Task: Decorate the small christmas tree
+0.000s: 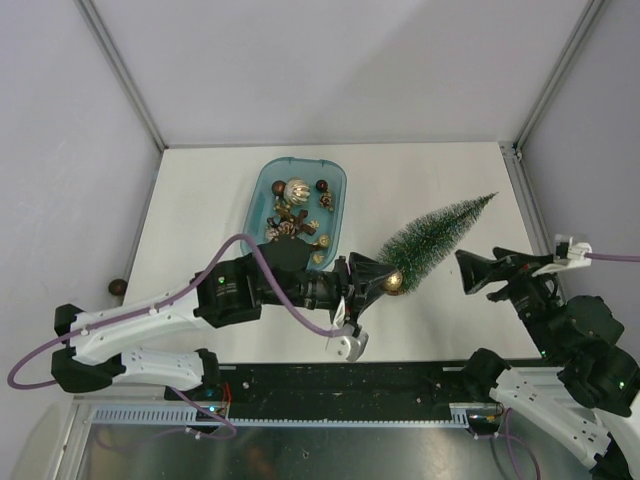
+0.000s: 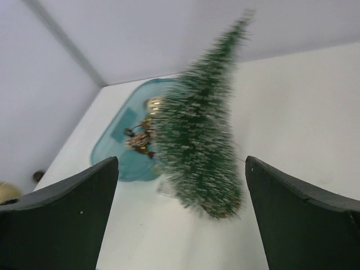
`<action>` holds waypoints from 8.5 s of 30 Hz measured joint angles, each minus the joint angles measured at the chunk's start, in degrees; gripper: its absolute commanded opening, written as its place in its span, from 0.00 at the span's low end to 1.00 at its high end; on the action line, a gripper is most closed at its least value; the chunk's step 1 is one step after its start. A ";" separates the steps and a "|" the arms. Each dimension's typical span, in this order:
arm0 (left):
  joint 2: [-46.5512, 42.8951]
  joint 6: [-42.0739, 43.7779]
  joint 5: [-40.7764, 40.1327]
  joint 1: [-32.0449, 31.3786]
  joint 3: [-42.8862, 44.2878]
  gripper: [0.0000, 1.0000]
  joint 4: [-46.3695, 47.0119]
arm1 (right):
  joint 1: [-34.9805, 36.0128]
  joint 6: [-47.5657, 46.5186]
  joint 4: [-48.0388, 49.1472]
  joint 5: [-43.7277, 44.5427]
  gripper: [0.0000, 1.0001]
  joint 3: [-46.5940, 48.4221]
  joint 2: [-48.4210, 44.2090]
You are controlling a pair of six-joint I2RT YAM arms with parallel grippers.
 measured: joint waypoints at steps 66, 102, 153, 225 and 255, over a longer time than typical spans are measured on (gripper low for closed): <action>-6.95 -0.39 -4.79 -5.49 -4.81 1.00 14.14 | 0.04 -1.62 18.40 -48.24 0.46 0.00 8.24; -4.07 -16.63 -8.22 -0.68 -18.05 0.88 6.25 | 0.04 6.49 24.57 -40.28 0.45 -5.38 4.39; 34.95 -60.35 -5.27 51.45 20.74 1.00 -13.25 | -5.27 -2.89 13.00 -21.00 0.60 -15.41 -7.80; 44.30 -49.57 -7.85 54.99 11.61 0.13 -14.05 | -6.08 -4.96 10.25 -16.61 0.64 -10.56 -4.22; 44.59 -44.00 -16.50 53.77 9.66 0.36 -11.41 | -6.40 -4.31 10.45 -19.28 0.61 -7.89 -4.31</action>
